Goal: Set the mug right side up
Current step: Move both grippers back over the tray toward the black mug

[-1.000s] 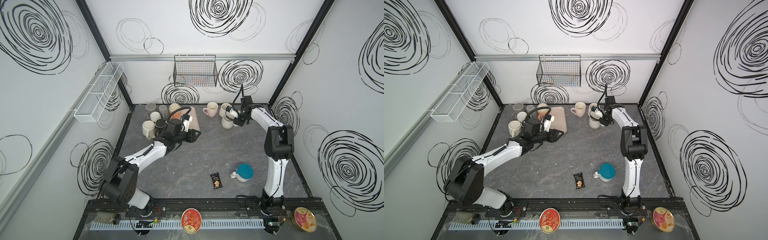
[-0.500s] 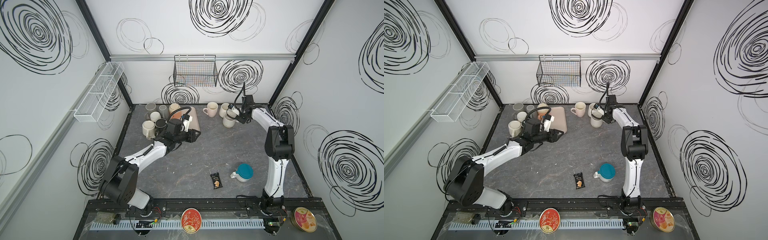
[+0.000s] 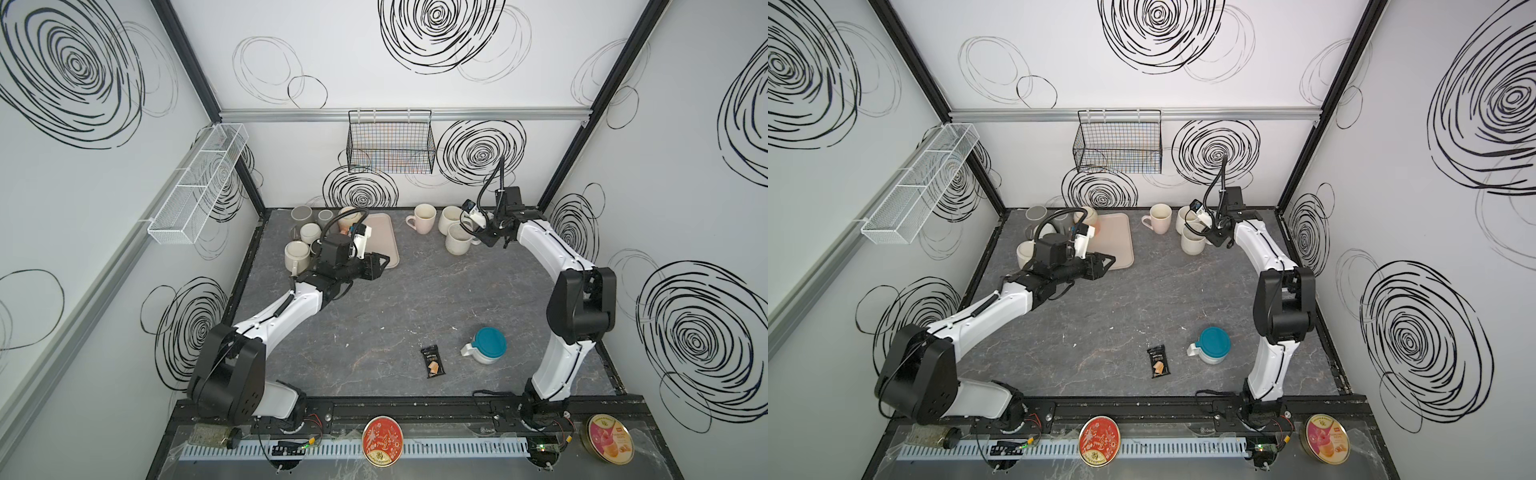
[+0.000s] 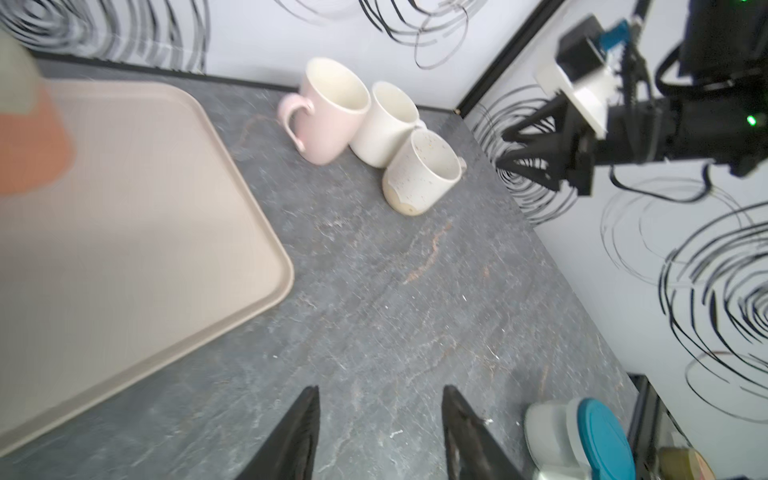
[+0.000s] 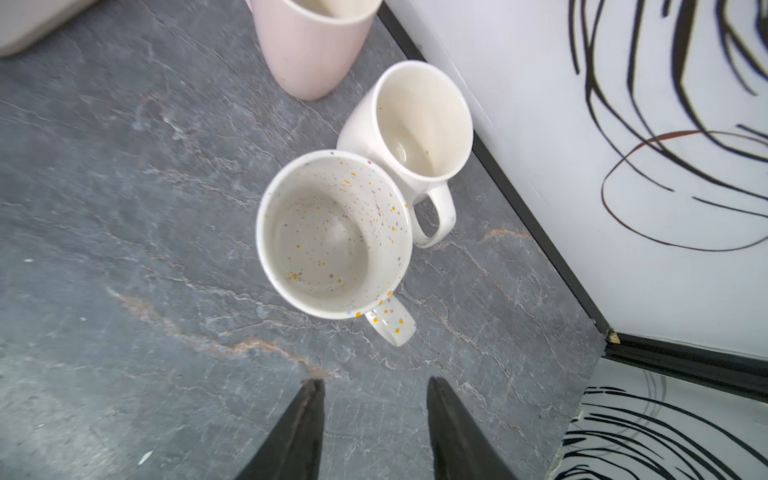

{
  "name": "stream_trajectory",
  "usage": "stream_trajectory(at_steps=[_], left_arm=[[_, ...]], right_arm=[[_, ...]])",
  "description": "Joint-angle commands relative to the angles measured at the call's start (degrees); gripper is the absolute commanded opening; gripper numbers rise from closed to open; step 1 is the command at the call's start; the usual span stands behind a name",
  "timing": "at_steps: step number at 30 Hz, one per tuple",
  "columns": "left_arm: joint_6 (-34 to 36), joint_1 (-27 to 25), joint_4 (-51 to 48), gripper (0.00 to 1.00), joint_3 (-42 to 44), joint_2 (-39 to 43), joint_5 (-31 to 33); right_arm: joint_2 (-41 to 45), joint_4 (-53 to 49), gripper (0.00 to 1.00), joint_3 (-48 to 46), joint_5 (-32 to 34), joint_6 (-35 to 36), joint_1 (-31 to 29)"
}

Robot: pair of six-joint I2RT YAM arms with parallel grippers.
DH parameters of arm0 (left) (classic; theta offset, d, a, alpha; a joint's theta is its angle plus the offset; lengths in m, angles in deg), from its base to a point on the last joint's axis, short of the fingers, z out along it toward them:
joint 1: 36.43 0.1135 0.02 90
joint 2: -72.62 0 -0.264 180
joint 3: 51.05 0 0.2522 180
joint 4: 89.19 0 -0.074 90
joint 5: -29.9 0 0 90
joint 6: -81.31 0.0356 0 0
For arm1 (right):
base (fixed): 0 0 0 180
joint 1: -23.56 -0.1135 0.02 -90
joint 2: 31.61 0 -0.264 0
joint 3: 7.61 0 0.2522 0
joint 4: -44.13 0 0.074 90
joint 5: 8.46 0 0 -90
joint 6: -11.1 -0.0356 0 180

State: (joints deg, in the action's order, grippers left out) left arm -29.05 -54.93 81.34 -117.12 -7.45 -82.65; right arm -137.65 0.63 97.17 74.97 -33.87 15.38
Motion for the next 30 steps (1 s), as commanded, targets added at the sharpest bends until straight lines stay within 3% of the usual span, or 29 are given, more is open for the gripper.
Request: stream_trajectory(at_steps=[1,6,14,20,26,30], left_arm=[[3.5,4.9,-5.4,0.53,-2.1,4.2,5.1],[9.9,12.6,-15.5,0.57,-5.2,6.3,12.6],[17.3,18.7,-22.1,0.62,-7.0,3.0,21.7],[20.7,23.2,-22.6,0.61,-8.0,-3.8,20.4],[23.4,23.4,-24.7,0.58,-13.0,-12.0,19.8],[23.2,22.6,-24.5,0.55,-14.6,-14.9,19.5]], right_arm=[[5.1,6.0,0.46,-4.1,-6.1,-2.7,-1.4],[8.7,15.6,0.51,-9.8,-7.3,-10.7,-7.3],[4.9,22.0,0.53,-9.8,-10.9,-20.3,-19.3],[1.4,28.2,0.52,-10.5,-17.1,-29.6,-24.1],[-1.3,30.8,0.5,-9.8,-22.1,-36.9,-25.6],[-1.6,30.9,0.5,-10.4,-22.8,-37.5,-26.6]])
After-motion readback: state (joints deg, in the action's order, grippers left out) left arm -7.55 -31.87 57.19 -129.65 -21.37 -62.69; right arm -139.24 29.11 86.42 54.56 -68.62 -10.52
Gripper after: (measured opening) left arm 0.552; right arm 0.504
